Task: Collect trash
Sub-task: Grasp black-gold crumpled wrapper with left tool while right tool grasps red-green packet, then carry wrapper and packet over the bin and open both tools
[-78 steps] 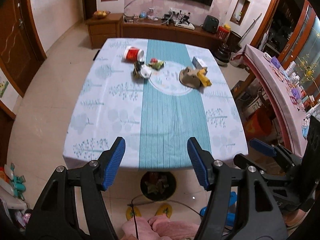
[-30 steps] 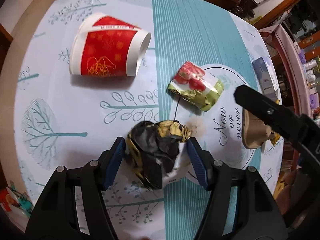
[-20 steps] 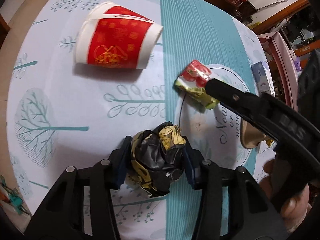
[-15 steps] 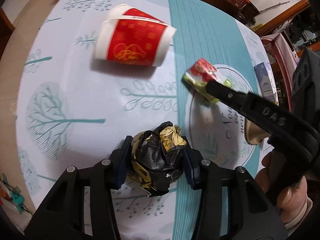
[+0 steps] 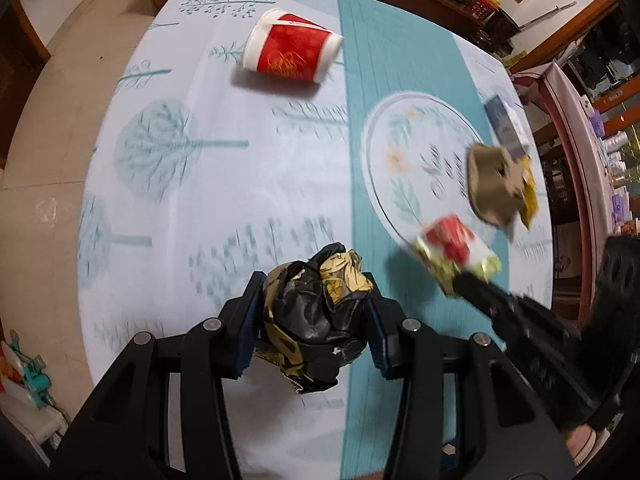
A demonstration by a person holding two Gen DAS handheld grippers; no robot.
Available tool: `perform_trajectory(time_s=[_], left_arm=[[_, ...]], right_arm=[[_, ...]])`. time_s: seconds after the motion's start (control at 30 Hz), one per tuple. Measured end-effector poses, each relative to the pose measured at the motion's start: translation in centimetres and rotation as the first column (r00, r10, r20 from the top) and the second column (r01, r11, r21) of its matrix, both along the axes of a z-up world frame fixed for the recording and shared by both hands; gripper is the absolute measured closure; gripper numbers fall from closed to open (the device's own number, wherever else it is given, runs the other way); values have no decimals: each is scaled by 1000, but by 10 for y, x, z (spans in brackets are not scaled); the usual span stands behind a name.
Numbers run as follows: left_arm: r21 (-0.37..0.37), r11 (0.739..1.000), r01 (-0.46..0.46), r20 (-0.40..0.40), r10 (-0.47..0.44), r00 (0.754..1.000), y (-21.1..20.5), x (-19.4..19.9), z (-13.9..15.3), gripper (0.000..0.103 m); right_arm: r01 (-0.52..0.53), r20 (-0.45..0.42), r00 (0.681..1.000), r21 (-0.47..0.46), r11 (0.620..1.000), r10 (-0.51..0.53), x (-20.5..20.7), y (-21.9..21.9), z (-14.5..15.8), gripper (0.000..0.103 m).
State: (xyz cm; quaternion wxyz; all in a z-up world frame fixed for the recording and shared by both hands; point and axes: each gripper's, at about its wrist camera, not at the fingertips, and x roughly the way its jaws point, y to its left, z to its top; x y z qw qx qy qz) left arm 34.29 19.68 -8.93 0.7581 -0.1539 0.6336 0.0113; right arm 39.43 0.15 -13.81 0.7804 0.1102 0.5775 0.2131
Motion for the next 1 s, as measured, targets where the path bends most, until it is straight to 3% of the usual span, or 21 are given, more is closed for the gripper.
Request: perform_trajectory(time_s=[0.4, 0.63, 0.83, 1.0], left_arm=[[-18, 999, -38, 79, 40, 996, -78, -139, 66, 61], [-44, 998, -51, 83, 55, 995, -131, -215, 72, 61], [-13, 999, 36, 45, -35, 998, -173, -257, 61, 61], [12, 994, 104, 19, -104, 994, -187, -272, 42, 61]], right_arm=[[-86, 67, 994, 39, 995, 84, -154, -104, 70, 98], [-181, 108, 978, 5, 983, 180, -233, -142, 95, 98], [-195, 83, 977, 3, 981, 194, -285, -171, 89, 98], [-155, 14, 988, 14, 988, 155, -313, -187, 58, 98]])
